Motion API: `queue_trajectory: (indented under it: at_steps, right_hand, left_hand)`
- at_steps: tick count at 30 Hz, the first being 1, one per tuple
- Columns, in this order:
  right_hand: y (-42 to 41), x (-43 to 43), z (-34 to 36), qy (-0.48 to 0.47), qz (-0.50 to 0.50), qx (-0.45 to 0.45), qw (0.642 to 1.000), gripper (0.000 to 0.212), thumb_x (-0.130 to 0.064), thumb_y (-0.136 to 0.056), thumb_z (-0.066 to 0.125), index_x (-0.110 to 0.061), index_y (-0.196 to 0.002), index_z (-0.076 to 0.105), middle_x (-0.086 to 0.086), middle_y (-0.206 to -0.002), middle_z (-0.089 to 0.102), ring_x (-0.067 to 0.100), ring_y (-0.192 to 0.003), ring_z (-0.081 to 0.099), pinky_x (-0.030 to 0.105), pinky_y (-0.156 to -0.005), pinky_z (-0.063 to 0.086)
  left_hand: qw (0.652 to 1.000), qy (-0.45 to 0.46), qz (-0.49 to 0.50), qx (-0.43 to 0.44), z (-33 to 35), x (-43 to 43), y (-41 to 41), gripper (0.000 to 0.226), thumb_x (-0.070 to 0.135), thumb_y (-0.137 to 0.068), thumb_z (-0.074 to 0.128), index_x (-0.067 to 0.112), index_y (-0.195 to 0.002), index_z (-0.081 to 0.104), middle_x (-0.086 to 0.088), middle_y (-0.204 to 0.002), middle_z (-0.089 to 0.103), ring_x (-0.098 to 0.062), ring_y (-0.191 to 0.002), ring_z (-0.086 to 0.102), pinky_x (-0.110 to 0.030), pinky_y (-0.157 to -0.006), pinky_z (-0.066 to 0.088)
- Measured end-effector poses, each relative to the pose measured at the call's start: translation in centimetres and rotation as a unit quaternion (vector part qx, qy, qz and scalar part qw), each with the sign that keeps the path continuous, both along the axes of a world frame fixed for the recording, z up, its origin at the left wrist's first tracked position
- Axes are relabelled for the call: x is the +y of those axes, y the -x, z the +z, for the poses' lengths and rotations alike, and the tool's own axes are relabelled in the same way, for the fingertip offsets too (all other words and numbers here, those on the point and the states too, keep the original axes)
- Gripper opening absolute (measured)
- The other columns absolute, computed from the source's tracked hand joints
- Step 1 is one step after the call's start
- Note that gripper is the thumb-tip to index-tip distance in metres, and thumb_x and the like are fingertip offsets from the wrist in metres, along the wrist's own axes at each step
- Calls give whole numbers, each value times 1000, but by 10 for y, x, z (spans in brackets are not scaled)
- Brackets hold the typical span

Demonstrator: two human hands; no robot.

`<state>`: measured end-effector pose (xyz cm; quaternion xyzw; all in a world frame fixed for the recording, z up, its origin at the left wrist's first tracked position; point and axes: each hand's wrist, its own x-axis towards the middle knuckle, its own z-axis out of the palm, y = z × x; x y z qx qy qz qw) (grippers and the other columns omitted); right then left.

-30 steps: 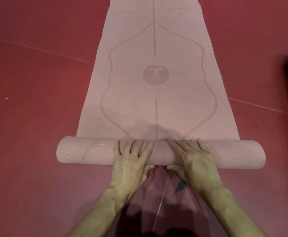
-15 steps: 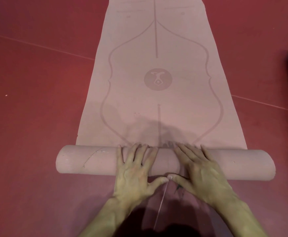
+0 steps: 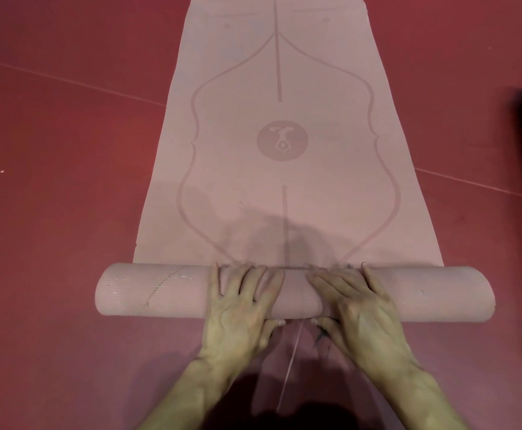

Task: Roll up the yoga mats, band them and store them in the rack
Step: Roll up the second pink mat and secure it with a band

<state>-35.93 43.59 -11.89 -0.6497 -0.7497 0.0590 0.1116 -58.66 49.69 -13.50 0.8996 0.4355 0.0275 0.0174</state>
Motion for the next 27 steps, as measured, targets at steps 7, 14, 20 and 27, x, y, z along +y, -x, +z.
queue_trajectory:
  at_steps: [7, 14, 20, 27]
  right_hand:
    - [4, -23, 5, 7, 4, 6, 1000, 81, -52, -53, 97, -23, -125, 74, -11, -120, 74, 16, -111, 70, 51, -112, 31]
    - [-8, -19, 1, 48, 17, 81, 995, 98, -56, -67, 91, -17, -148, 51, -1, -148, 58, 16, -138, 47, 46, -123, 20]
    - [-12, -10, 5, 73, 6, 102, 992, 80, -55, -66, 91, -32, -135, 56, -12, -130, 65, 17, -120, 64, 45, -120, 32]
    - [-12, -10, 14, 76, 30, 51, 995, 64, -57, -56, 94, -29, -109, 71, -14, -105, 74, 18, -95, 73, 33, -104, 48]
  left_hand:
    - [998, -6, -33, -47, 3, -26, 11, 75, 66, -83, 66, 23, -144, 56, -3, -136, 61, -30, -125, 58, -61, -110, 36]
    - [998, 33, -2, -44, 0, -14, 7, 99, 87, -79, 57, 24, -154, 42, -5, -152, 53, -29, -142, 48, -68, -118, 24]
    - [997, -34, -21, -68, -10, -25, 6, 86, 72, -87, 66, 12, -148, 56, -11, -145, 57, -34, -135, 52, -67, -115, 33]
    - [996, -46, -49, -62, 1, -28, 11, 74, 56, -82, 69, 14, -143, 59, -4, -133, 61, -30, -112, 61, -55, -97, 49]
